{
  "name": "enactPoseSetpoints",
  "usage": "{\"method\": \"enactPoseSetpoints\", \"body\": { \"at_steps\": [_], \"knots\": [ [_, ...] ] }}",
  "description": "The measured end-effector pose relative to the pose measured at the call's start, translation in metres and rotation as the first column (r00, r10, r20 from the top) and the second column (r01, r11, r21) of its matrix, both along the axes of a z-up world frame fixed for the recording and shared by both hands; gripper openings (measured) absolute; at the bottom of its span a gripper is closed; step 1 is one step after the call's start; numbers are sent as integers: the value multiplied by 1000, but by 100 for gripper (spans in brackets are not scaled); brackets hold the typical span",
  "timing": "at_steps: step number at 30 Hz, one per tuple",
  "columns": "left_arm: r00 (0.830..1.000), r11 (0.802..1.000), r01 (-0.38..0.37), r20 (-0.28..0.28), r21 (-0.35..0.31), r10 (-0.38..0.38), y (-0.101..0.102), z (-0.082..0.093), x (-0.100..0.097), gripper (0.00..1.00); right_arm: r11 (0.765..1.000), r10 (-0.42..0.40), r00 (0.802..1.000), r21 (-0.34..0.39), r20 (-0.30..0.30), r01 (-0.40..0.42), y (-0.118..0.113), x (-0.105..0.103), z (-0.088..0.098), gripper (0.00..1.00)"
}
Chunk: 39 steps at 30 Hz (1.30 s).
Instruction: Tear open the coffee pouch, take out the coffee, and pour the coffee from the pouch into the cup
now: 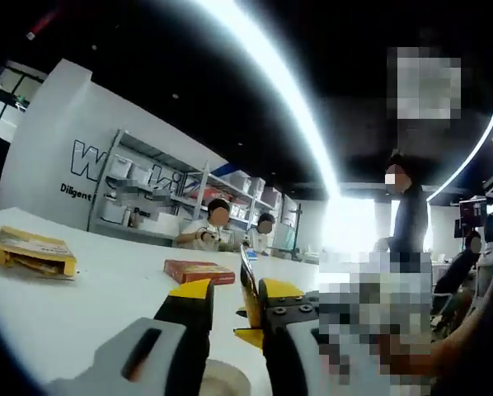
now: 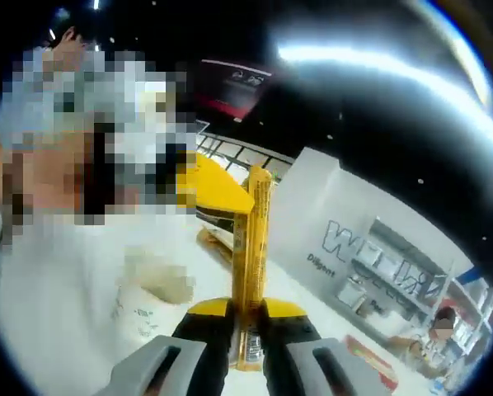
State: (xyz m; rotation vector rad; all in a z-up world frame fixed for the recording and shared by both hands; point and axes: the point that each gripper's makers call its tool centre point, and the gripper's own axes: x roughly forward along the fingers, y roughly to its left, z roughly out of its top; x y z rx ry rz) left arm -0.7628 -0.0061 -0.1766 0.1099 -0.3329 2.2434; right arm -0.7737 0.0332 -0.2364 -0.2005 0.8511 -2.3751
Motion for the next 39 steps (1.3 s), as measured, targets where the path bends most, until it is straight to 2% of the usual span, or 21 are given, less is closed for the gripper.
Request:
{"method": "enactPoseSetpoints", "body": {
  "at_steps": [4, 7, 9, 11, 16, 18, 20, 21, 25, 28, 29, 30, 31, 33, 37, 39],
  "knots": [
    [999, 999, 29, 27, 17, -29, -3, 5, 0, 26, 999, -3, 1000, 53, -3, 3, 4, 3, -8, 13],
    [996, 997, 77, 57, -31, -75, 4, 6, 1, 26, 998, 3, 1000, 68, 0, -3, 5, 4, -9, 13],
    [986, 987, 137, 105, -83, -128, 10, 1, 3, 25, 997, 4, 1000, 82, -1, -4, 4, 6, -10, 13],
    [968, 973, 210, 162, -99, -192, 16, -1, 7, 24, 996, 12, 1000, 93, 0, -12, 3, 6, -12, 13],
    [967, 969, 210, 172, -132, -187, 6, 2, 0, 23, 992, 16, 1000, 127, 0, -16, 2, 4, -19, 13],
    [952, 955, 252, 214, -157, -217, -1, 2, -2, 21, 988, 16, 1000, 151, -3, -16, 2, 2, -22, 13],
    [925, 935, 319, 267, -155, -271, -4, 4, 1, 20, 986, 20, 1000, 163, -10, -19, 1, 2, -23, 13],
    [906, 915, 361, 300, -179, -299, -6, 1, 2, 20, 985, 21, 1000, 172, -9, -20, 1, 2, -23, 13],
    [879, 867, 424, 349, -261, -325, -6, -7, 4, 19, 981, 25, 1000, 195, -16, -22, 2, 0, -24, 13],
    [881, 853, 423, 358, -306, -309, -4, -8, 0, 17, 977, 27, 999, 214, -20, -22, 2, -2, -25, 13],
    [882, 840, 421, 369, -341, -292, -4, -13, -1, 17, 973, 27, 999, 228, -22, -21, 1, -2, -25, 13],
    [889, 839, 408, 365, -360, -276, -5, -15, -3, 17, 970, 25, 999, 241, -24, -19, 1, -2, -26, 13],
    [890, 839, 408, 359, -360, -279, -3, -15, -3, 17, 970, 23, 999, 244, -26, -16, 1, -2, -26, 13],
    [882, 835, 423, 373, -352, -289, -2, -19, -1, 16, 971, 25, 999, 240, -23, -18, 1, -2, -26, 13],
    [886, 835, 419, 362, -358, -289, -2, -27, 4, 11, 963, 28, 999, 270, -30, -19, 2, 0, -28, 13],
    [893, 843, 408, 346, -352, -288, -4, -29, 4, 8, 956, 29, 999, 293, -36, -17, 1, 2, -30, 13]
  ]
}}
